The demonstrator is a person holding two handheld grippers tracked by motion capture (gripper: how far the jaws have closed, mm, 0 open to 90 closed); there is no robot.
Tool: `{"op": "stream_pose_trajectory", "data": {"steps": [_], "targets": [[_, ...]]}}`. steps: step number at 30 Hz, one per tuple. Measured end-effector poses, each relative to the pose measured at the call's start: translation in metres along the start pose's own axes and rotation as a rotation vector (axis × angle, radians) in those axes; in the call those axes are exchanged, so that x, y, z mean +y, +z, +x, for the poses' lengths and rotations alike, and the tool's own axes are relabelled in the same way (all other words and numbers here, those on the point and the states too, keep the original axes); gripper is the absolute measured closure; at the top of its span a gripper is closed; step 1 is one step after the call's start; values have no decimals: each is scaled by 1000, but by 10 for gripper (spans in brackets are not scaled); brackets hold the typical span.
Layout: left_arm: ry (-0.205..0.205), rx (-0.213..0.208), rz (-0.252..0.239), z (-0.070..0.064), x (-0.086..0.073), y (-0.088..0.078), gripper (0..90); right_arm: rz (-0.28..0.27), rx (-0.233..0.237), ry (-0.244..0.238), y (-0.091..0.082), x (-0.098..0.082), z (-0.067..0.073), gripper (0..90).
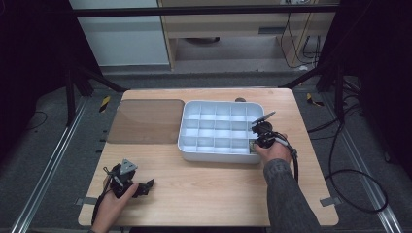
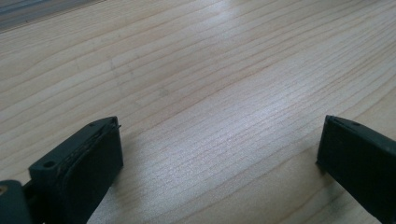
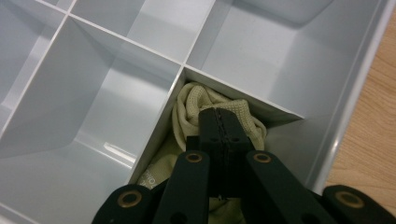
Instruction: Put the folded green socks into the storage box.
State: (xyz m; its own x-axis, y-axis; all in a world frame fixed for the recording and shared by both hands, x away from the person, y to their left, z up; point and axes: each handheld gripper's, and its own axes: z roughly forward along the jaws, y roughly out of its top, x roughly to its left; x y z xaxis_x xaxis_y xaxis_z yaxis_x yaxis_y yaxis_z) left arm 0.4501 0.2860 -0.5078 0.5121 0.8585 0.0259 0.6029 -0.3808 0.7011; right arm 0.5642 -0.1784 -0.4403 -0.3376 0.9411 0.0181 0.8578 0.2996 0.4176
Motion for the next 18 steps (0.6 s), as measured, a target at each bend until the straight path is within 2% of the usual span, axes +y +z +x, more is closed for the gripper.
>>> {"op": "stream_pose_trajectory", "data": {"steps": [18], "targets": [[0, -4, 1, -1, 0, 0, 0, -10, -8, -2, -1, 1, 1, 883]]}}
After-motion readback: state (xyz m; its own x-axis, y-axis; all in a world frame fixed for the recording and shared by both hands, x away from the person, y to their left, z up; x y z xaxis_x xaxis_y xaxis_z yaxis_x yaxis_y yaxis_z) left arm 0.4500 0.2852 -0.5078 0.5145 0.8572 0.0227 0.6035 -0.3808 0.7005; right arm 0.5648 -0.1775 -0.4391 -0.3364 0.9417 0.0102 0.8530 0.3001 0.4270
